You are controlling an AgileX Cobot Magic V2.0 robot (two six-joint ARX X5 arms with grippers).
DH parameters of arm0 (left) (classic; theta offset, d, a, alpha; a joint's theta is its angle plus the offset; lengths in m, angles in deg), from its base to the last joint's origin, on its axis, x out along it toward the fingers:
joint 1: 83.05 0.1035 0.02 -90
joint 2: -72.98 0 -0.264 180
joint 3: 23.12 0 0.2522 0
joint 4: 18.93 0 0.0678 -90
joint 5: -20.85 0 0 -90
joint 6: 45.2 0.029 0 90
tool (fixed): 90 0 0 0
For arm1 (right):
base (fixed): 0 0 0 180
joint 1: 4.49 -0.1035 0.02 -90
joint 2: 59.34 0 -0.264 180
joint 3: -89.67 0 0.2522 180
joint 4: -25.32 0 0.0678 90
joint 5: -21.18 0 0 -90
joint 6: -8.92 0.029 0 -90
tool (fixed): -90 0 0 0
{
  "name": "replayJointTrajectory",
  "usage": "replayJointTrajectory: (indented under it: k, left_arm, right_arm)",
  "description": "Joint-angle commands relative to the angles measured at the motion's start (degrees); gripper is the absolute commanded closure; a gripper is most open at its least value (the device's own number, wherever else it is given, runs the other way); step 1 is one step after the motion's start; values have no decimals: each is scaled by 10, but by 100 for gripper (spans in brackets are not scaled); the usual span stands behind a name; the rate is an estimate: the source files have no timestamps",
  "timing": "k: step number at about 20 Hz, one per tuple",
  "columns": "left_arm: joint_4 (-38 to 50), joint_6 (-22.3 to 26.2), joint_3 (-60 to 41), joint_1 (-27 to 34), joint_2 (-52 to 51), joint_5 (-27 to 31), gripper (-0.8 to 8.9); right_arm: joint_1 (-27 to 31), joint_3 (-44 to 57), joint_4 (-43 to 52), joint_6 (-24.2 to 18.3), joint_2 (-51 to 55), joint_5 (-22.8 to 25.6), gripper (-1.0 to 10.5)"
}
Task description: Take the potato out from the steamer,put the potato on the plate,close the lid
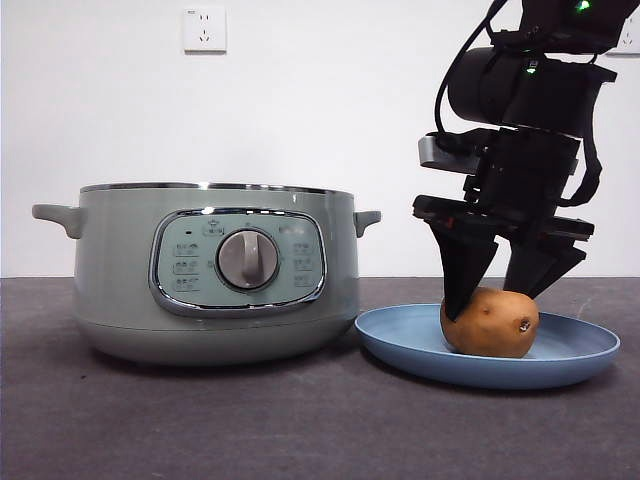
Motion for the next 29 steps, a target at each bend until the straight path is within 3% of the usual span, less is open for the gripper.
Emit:
replayJointTrajectory:
  k: [1, 4, 10, 22, 26, 29]
  left_arm:
    - [24, 5, 4, 0, -6, -3, 822]
    - [25, 5, 4, 0, -6, -24, 822]
    - [26, 5, 4, 0, -6, -28, 822]
    - [70, 2, 2, 0, 24, -30, 822]
    - [139, -9, -91, -1, 31, -29, 822]
    - [215, -21, -201, 0, 31, -26, 822]
  right_arm:
    - [0, 13, 2, 4, -12, 2, 847]
    - [0, 13, 1, 4, -10, 2, 479]
    - [0, 9, -9, 4, 53, 2, 474]
    - [0, -2, -61, 24, 405, 2, 475]
    - [0, -2, -85, 24, 469, 5, 477]
    - [0, -2, -104, 24, 484, 34, 477]
